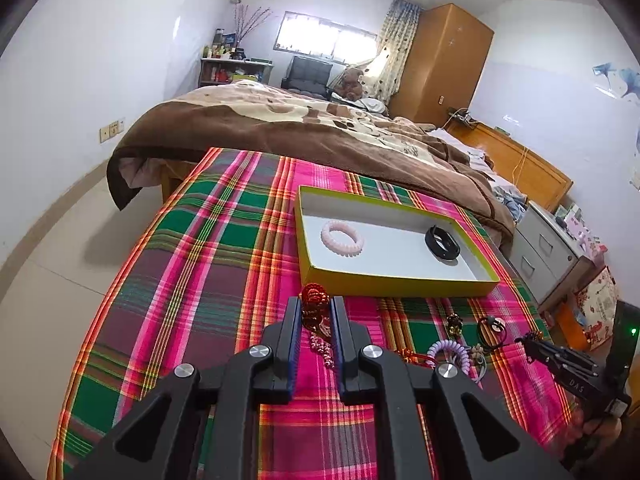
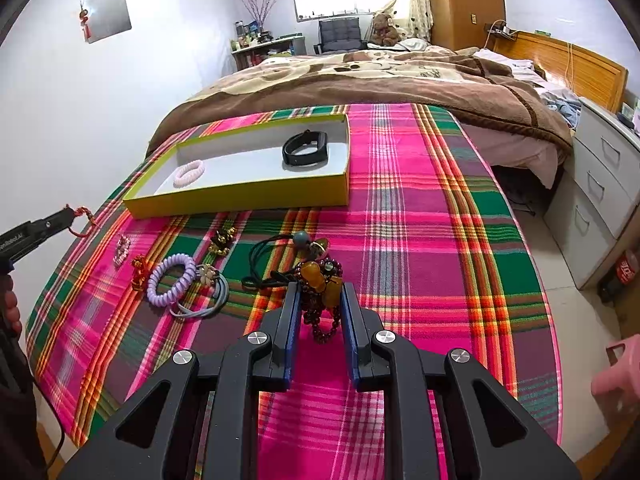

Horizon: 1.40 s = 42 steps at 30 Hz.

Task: Organize jewelry
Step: 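Carry both bracelets into the yellow box and open both tools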

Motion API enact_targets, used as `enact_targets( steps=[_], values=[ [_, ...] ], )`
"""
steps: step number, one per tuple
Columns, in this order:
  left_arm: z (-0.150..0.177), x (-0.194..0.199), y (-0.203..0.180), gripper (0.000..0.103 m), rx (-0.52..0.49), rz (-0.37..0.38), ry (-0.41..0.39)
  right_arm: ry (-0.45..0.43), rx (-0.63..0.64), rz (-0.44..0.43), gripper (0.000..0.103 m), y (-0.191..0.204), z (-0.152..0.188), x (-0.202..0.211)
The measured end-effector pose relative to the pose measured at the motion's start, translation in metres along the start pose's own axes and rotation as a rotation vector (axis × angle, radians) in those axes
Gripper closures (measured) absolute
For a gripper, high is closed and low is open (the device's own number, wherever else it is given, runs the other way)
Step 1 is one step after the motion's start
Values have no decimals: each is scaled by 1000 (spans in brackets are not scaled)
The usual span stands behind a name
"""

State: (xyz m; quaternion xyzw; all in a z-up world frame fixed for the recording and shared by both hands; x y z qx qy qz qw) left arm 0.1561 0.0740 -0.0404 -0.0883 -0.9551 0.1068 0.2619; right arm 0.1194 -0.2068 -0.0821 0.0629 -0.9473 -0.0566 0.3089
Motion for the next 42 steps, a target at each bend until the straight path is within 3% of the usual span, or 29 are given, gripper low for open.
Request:
enact_targets(
  steps=[11,18,30,42],
  values=[
    [-22,-8,-29,89,-39,49,-11,-65,12,-38,83,19,-37,5],
    [-43,-34,-45,89,-38,85,9,-77,24,-59,83,30,-63,-11],
    [-67,-102,-60,89,-56,83,63,-27,56,-78,83,53,-92,-77],
    [-63,-156,-33,89,-69,19,124,38,87,-57,83,55,-113,-153]
  ],
)
Point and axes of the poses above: each gripper's, at about its wrist camera, not at the fingertips, and x roughly against the way its jaws point, y to its left, z to its underside, the point moved 8 cm from there along -x, roughly the way its jaws point, and after that the axes turned 10 degrees about -y, right-handed, at the moved point
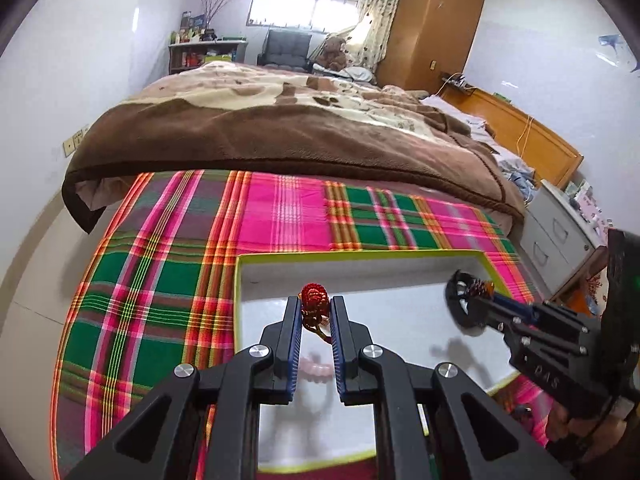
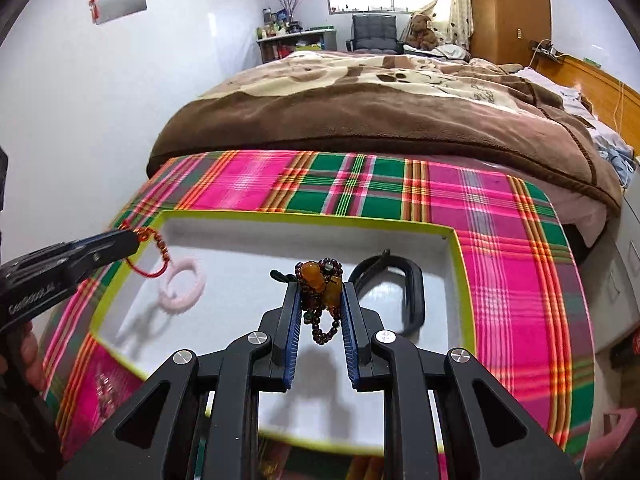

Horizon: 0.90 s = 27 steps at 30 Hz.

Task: Organize jewelry
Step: 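Carry both bracelets into the yellow box and open both tools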

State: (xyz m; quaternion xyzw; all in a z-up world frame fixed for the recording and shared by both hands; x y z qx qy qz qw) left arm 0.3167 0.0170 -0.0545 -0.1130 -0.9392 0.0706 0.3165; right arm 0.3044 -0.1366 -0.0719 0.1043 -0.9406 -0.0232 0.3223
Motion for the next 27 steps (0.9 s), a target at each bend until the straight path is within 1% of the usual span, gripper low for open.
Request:
enact_targets(
  steps=[8,10,21,27],
  values=[
    [4,-19,16,89,14,-31,19,25,23,16,83,1,-2,-23],
    [6,-23,17,89,17,-26,34,26,47,20,83,4,-3,-27],
    [11,-34,22,89,33,-41,60,60,67,22,83,5,4,-38],
    [14,-37,20,85,20,-39,69,61,77,20,82,8,4,-42]
  ],
)
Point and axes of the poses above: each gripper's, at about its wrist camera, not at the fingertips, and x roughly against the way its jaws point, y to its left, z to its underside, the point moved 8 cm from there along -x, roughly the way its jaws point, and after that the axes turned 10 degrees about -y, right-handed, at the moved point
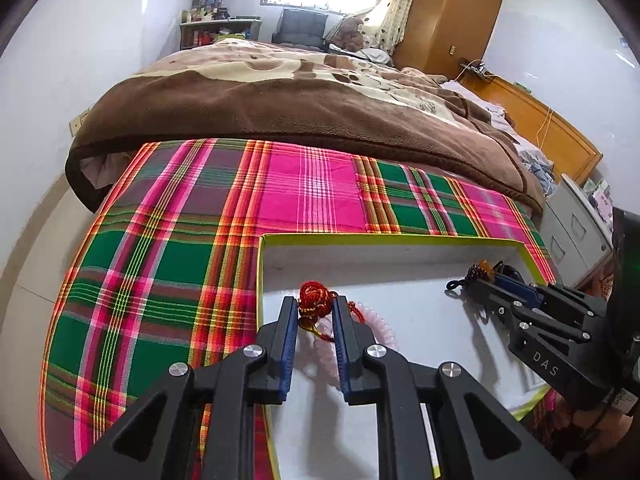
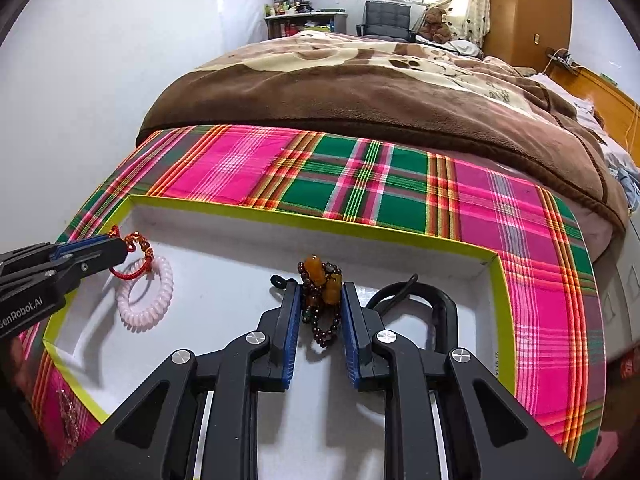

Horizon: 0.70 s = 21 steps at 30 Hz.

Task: Organize jewelry
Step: 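Carry both bracelets into the yellow box and open both tools, then withdraw both tools from the box toward the lilac hair tie and earrings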

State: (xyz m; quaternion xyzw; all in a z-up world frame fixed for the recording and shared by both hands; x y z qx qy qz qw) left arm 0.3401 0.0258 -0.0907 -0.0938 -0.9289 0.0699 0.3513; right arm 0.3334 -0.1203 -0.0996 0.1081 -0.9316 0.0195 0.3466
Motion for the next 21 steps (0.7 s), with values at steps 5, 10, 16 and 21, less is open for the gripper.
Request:
enact_targets(
  steps=[5,10,16,21],
  values=[
    [0,1,-3,81,-19,-5,-7,-3,4,-4,79,1,0,1],
    [-1,4,-7,69,-22,4,-18,-12,4,-12,67,3,-1,1],
    [-3,8,-5,64,-10,-3,-31,-35,12,-16,62,6,-4,6],
    [-3,15,-6,64,-5,10,-39,-42,7,-16,61,7,-4,8]
  ],
)
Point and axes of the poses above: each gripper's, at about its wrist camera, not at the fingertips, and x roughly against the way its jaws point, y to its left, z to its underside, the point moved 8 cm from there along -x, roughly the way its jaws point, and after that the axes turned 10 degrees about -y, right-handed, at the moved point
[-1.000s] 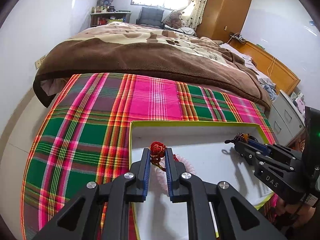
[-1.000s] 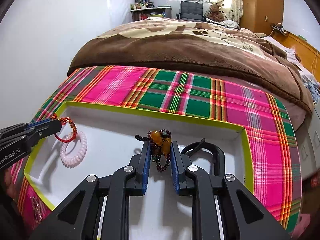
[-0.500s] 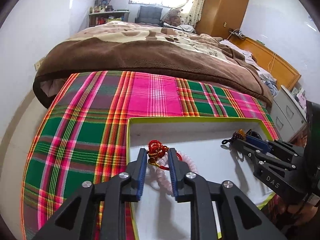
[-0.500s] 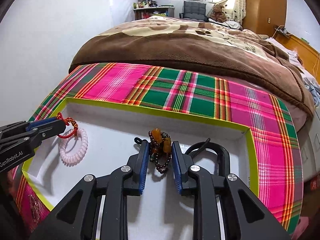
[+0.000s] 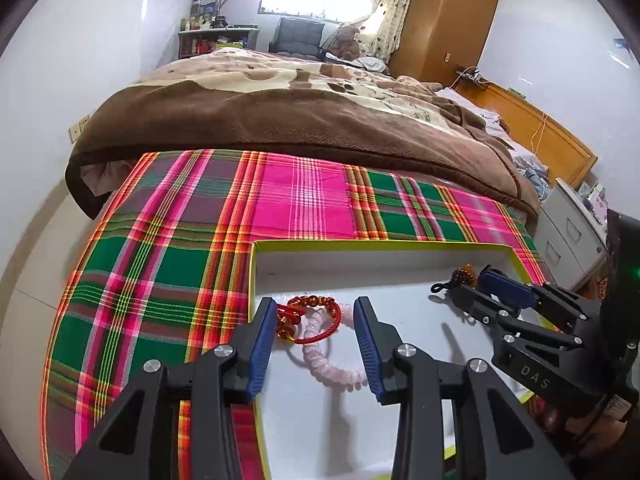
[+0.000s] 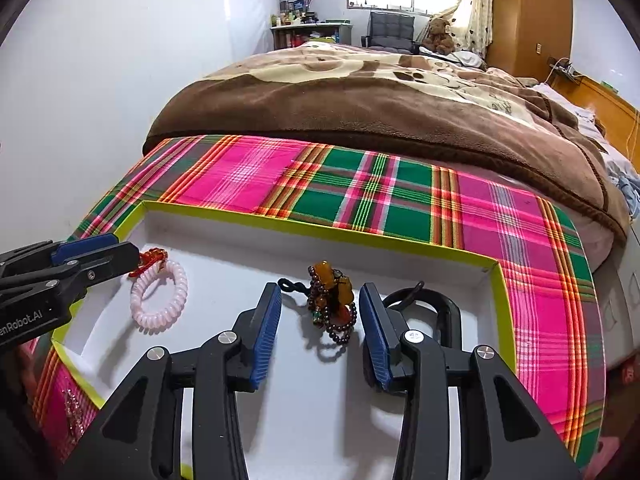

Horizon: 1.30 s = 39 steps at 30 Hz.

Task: Organize jewelry
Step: 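Withdraw both tools from the box toward the lilac hair tie and earrings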

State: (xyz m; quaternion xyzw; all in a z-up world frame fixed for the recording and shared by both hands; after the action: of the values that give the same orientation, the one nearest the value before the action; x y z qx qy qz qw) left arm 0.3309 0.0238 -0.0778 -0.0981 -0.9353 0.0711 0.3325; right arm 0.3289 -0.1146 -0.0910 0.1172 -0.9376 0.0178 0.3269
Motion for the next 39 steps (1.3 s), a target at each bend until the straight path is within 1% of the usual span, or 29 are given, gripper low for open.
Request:
enact_targets(
  steps=[4,6,8,11,16,20,22,27,29,32,35,38,39],
  values=[
    [0,11,-1,64,-6,-2,-12,-16,-1,-1,60,1,1,8],
    [-1,19,-3,64,-5,0,-25,-26,-5,-6,56,2,0,14],
    [0,27,-4,64,1,5,-29,-32,-10,-7,56,3,0,20],
    [2,43,-7,64,-23,-10,-53,-48,-16,-17,56,6,2,33],
    [11,72,-8,64,23,16,-76,-72,-18,-29,55,12,10,57],
    [23,95,-8,64,28,18,-87,-93,-22,-39,55,17,18,76],
    [31,108,-8,64,31,25,-93,-99,-29,-58,55,21,25,87],
    [52,132,-4,64,7,-4,-98,-113,-46,-99,55,34,42,107],
    [60,139,-1,64,8,-1,-92,-108,-47,-113,55,39,49,112],
    [72,150,6,64,12,-39,-91,-107,-30,-142,55,53,59,120],
    [85,158,9,64,27,-21,-81,-103,-4,-158,55,65,68,125],
    [94,165,14,64,9,-43,-88,-99,-1,-175,55,74,78,129],
    [97,168,16,64,16,-40,-87,-98,-3,-184,55,78,81,131]
  ],
)
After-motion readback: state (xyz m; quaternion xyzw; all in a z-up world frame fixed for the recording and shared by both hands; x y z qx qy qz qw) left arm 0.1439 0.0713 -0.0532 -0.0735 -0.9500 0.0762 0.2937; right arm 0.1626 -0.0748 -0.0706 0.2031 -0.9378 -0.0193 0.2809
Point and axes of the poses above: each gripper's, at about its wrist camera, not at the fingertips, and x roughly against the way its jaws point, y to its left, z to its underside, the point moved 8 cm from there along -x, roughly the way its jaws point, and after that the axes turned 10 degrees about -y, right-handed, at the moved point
